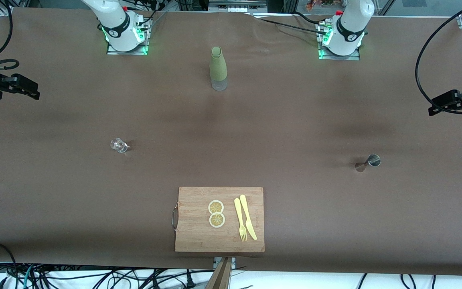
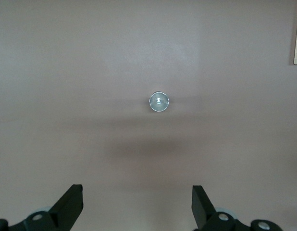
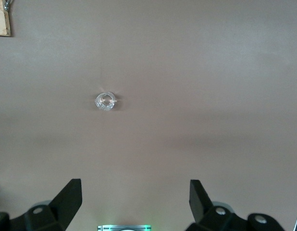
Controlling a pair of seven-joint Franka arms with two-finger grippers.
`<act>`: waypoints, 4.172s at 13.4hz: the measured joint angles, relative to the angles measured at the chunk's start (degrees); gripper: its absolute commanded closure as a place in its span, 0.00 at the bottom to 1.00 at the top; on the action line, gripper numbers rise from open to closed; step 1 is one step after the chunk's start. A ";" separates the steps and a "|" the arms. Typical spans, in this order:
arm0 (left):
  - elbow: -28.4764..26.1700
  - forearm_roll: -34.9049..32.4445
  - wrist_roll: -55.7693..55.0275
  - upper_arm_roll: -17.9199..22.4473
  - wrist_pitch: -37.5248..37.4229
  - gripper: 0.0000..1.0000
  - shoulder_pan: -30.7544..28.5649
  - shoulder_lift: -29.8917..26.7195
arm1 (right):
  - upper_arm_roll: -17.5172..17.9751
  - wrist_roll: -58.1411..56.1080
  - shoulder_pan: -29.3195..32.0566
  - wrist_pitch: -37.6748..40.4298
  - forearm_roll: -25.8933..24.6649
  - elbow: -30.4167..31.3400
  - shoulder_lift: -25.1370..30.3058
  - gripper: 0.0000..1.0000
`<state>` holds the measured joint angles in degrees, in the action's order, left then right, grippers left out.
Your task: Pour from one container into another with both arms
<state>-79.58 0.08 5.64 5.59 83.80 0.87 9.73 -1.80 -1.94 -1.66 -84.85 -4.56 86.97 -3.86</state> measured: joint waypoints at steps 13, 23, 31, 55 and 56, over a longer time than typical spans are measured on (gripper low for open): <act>-0.06 -0.02 0.00 0.07 0.00 0.00 -0.01 0.00 | 0.00 -0.28 0.00 0.00 0.00 0.00 0.00 0.01; -0.08 -0.02 1.55 0.07 0.04 0.00 -0.01 0.16 | 0.00 -0.30 0.00 0.00 0.00 0.00 0.00 0.01; -0.45 5.05 33.42 0.42 5.03 0.00 -8.27 6.67 | -0.29 -0.30 0.05 -0.41 0.00 -0.01 -2.24 0.01; -1.35 58.21 123.37 -1.47 6.82 0.00 -26.10 45.98 | -5.77 -93.69 6.89 -19.80 35.43 20.88 -13.19 0.01; -1.35 59.48 124.32 -1.56 6.59 0.00 -26.10 46.44 | -6.14 -96.50 6.96 -19.88 36.97 20.96 -14.35 0.01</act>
<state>-80.93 59.56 129.96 4.04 90.39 -25.23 56.17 -7.94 -98.44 5.30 -104.74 32.41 107.93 -18.21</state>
